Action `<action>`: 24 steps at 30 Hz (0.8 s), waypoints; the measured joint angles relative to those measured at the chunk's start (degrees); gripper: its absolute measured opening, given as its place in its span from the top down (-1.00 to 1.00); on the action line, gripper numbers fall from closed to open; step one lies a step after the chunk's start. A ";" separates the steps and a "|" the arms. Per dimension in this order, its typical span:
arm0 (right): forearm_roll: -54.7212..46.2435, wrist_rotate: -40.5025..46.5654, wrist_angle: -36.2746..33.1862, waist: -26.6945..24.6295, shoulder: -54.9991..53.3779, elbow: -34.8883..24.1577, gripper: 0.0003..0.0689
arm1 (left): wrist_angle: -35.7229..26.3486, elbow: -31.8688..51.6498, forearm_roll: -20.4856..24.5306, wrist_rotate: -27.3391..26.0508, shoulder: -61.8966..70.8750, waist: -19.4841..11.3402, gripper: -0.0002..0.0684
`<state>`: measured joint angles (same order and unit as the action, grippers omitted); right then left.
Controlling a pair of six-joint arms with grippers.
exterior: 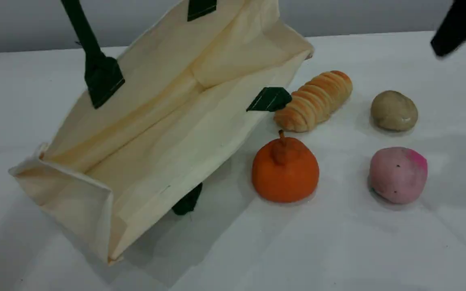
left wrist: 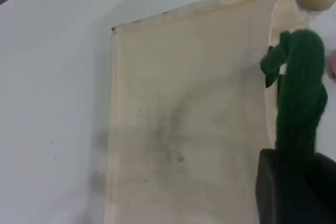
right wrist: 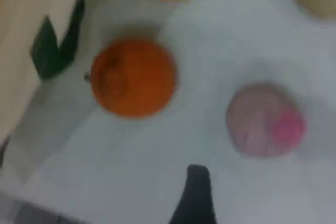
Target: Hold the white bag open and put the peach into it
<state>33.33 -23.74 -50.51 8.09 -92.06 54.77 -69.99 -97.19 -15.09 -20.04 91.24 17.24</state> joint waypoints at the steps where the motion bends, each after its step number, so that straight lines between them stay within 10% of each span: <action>1: 0.00 0.00 -1.18 0.00 -0.93 0.00 -0.65 | 0.00 0.00 0.00 0.00 0.00 0.00 0.70; 24: 1.91 -0.90 6.36 0.00 -18.00 -0.05 -0.65 | 0.00 0.00 -0.36 0.00 0.00 0.00 0.70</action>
<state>35.24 -24.64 -44.16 8.09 -110.06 54.72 -69.99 -97.19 -15.45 -20.04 91.24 17.24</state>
